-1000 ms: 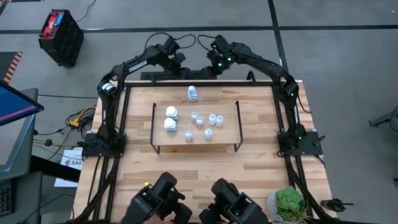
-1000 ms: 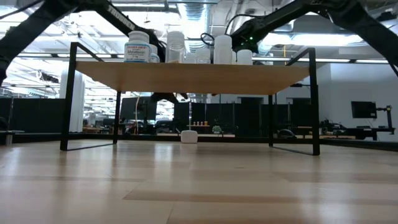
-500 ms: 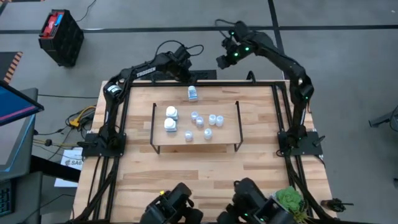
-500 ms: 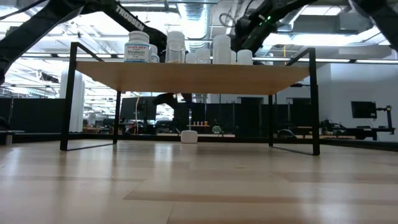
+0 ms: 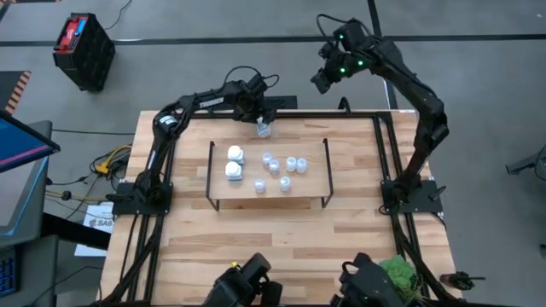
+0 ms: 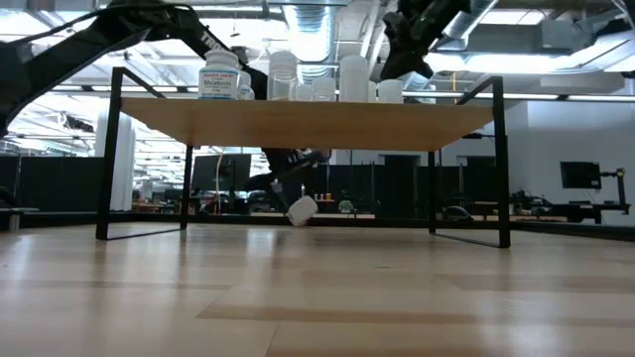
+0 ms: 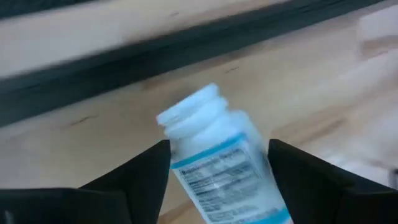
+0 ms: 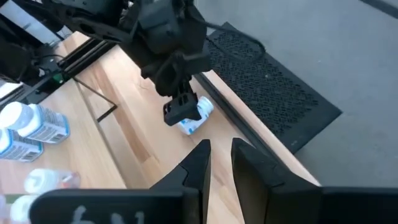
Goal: Pick and place medicine bottles onto shelf by color
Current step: Put the white blue pill bottle on the shelf
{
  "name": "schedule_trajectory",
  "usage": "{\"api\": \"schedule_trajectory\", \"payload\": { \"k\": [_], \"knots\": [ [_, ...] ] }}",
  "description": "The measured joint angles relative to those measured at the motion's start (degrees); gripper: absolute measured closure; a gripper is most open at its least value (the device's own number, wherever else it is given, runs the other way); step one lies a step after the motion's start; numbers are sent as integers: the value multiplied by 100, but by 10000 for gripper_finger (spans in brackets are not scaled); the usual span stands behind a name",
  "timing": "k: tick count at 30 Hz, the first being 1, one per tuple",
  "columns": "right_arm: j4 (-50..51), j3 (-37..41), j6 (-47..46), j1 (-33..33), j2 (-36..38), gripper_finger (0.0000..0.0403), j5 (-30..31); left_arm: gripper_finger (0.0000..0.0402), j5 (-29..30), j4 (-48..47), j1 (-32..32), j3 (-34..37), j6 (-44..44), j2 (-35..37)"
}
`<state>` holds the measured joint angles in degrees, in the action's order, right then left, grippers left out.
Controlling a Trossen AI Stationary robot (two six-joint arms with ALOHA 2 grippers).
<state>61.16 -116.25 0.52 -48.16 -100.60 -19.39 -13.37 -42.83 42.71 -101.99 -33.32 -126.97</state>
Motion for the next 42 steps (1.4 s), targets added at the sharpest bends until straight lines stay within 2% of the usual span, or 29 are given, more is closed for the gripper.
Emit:
{"api": "schedule_trajectory", "payload": {
  "k": [20, 23, 29, 32, 36, 42],
  "knots": [
    [323, 0, 450, -249, 88, 317, 157, 142, 1373, -1208, -75, -1, -39, -55],
    [334, 0, 450, -258, 88, 317, 157, 145, 1371, -1234, -63, 13, -39, -155],
    [517, 0, 450, -247, 86, 317, 156, 163, 851, -1425, -32, -14, 46, -529],
    [643, 0, 450, -251, 86, 317, 155, 180, 932, -1445, -47, -42, 101, -507],
    [708, 0, 449, -251, 86, 317, 155, 195, 1049, -1588, -12, -362, 382, -420],
    [714, 0, 448, -245, 86, 317, 157, 196, 1018, -1851, 64, -1231, 931, -160]
  ]
}}
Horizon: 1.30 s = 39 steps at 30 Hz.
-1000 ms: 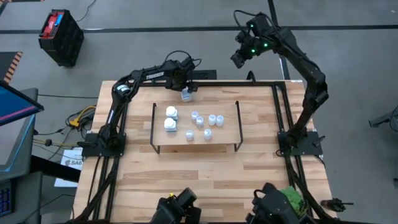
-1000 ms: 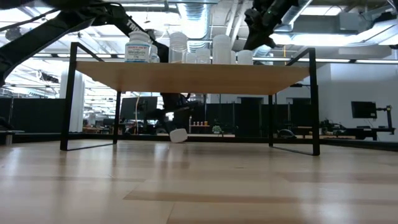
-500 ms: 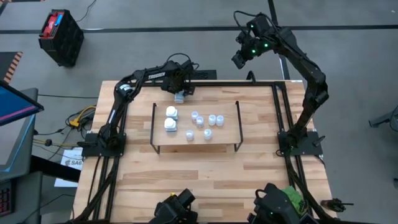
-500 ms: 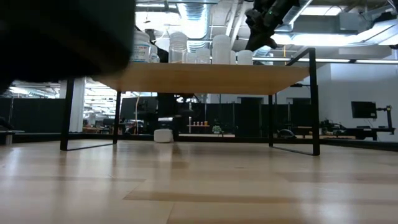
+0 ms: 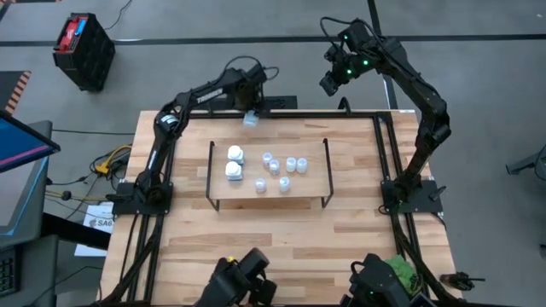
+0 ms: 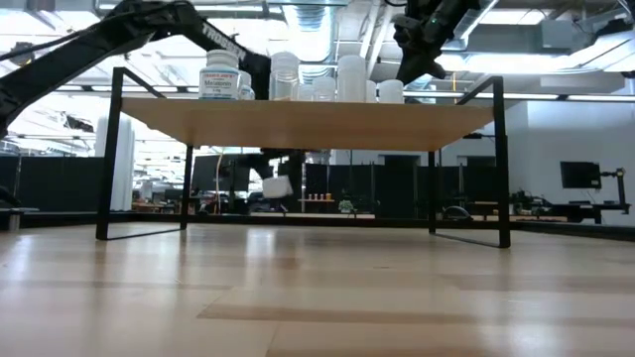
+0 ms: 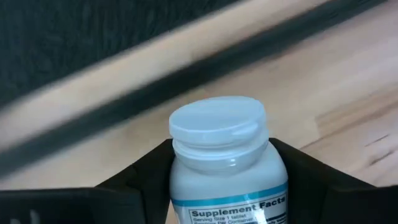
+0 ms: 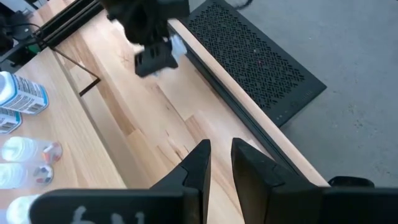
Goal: Pick and place medicine bottles onto shelf by color
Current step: Put the white blue pill bottle on the shelf
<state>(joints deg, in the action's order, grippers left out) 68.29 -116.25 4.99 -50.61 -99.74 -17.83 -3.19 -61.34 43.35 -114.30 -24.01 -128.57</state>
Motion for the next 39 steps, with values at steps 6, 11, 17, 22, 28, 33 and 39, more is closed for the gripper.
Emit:
{"api": "schedule_trajectory", "payload": {
  "k": [6, 11, 17, 22, 28, 33, 39],
  "knots": [
    [-11, 0, 39, 0, -2, 317, 0, 196, -305, -207, 2, -844, 775, 435],
    [-60, 0, 368, -24, -2, 317, -2, 197, -1115, -394, 4, -1450, 1915, 833],
    [-419, 0, 536, -57, -2, 317, -10, 197, -2216, -411, 7, -1675, 3273, 1590],
    [-546, 0, 894, 58, -2, 317, -188, 197, -3085, -540, -22, -1667, 4094, 2063],
    [-533, 0, 860, 229, -4, 317, -203, 197, -4230, -1518, -83, -1665, 5004, 2288],
    [-533, 0, 852, 232, -2, 317, -215, 197, -4803, -2414, -226, -1666, 5479, 2325],
    [-535, 2, 852, 209, 48, 317, -218, 197, -4798, -2876, -487, -1655, 5907, 2423]
  ]
}}
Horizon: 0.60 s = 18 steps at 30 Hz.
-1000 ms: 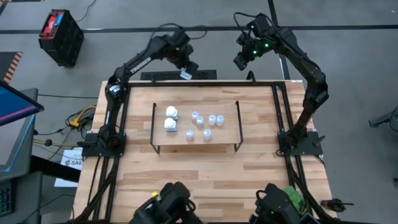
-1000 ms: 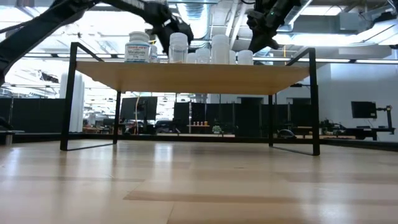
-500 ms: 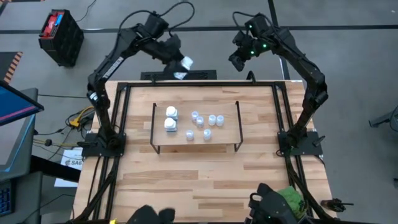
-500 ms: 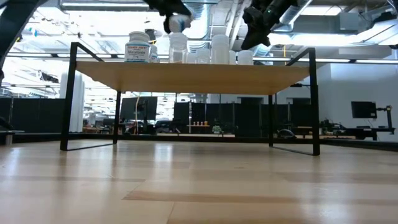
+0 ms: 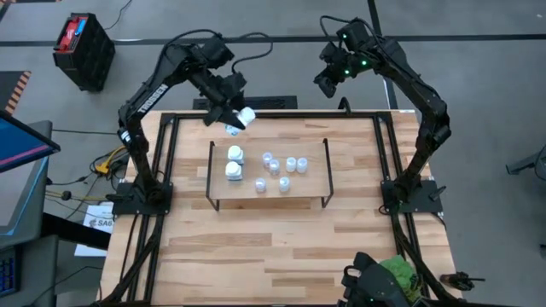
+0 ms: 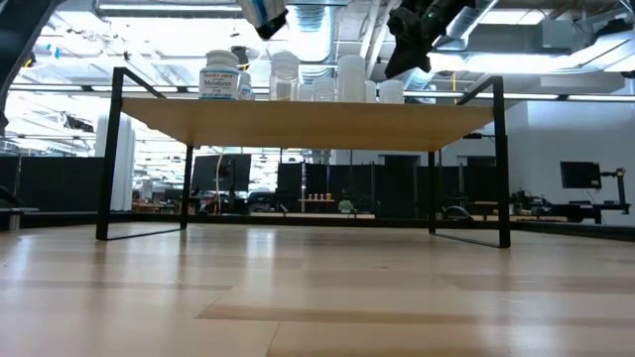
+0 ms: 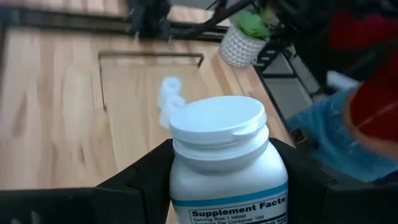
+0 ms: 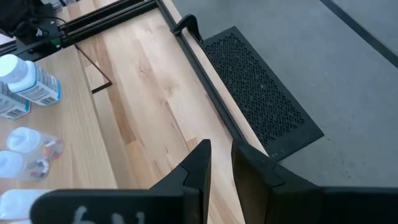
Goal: Pick and place medicine bottles onto shelf by color
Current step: Put the white blue pill bottle on the shelf
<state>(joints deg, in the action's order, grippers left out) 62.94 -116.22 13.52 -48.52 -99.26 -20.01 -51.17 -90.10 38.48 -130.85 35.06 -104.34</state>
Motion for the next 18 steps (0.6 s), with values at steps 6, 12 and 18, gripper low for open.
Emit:
{"api": "schedule_trajectory", "payload": {
  "k": [6, 12, 18],
  "knots": [
    [9, 0, 135, 43, -2, 317, 18, 197, 134, 6, -320, -7, 685, 551],
    [205, 4, 143, 212, 182, 317, -30, 197, 500, 26, -796, 115, 903, 1250],
    [332, 3, -101, 702, 895, 317, -136, 197, 318, 37, -1198, 1473, 1241, 2075]
  ]
}}
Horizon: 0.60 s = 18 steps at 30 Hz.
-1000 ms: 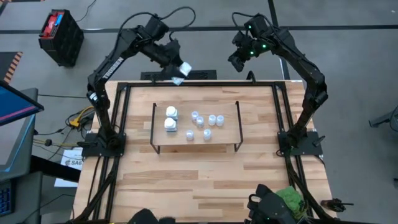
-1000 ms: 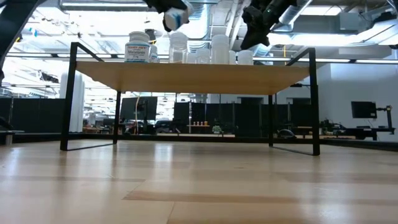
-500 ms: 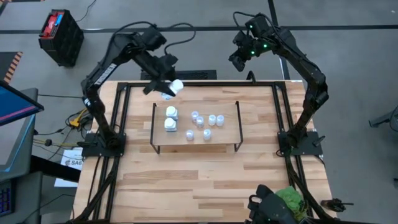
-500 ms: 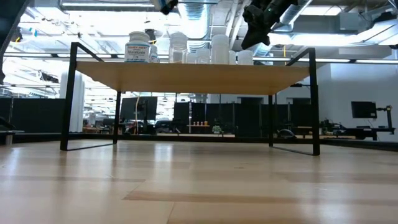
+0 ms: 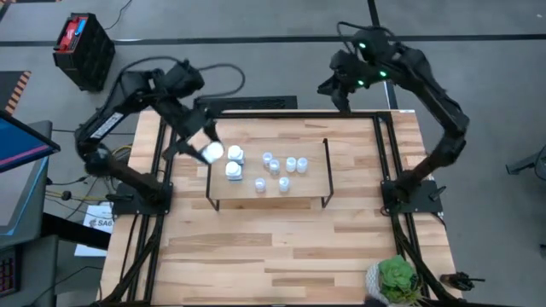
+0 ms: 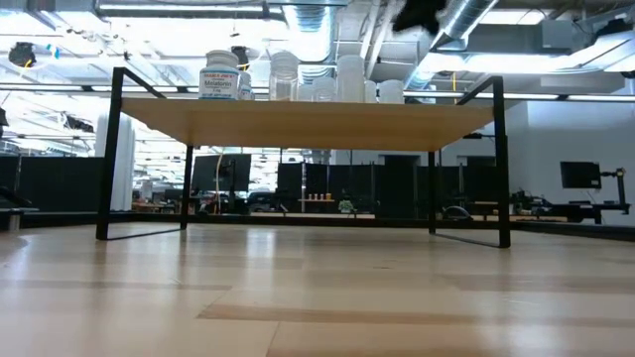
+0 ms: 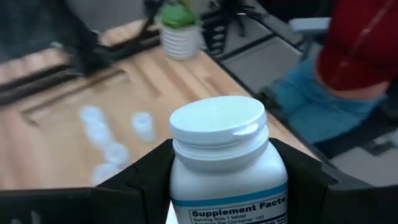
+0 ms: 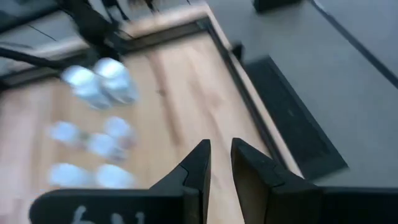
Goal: Pick and place medicine bottles onto shelf by color
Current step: Put the white blue pill bottle on the shelf
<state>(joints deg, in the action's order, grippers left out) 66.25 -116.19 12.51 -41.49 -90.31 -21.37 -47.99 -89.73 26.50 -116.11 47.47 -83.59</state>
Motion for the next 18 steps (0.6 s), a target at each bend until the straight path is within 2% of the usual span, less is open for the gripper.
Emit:
{"api": "schedule_trajectory", "payload": {
  "k": [4, 9, 13, 18],
  "knots": [
    [-192, -1, -520, 629, 518, 317, 5, 197, -573, 931, -144, 1393, -234, 638],
    [-363, -3, -1175, 1889, 955, 317, 102, 197, -758, 2666, -454, 3154, -1190, 1399],
    [-486, -6, -1527, 3118, 1131, 317, 1140, 197, -519, 3835, -928, 4287, -2019, 1983],
    [-546, -6, -1823, 4450, 1203, 317, 2520, 197, 234, 5326, -1840, 5374, -3226, 2789]
  ]
}}
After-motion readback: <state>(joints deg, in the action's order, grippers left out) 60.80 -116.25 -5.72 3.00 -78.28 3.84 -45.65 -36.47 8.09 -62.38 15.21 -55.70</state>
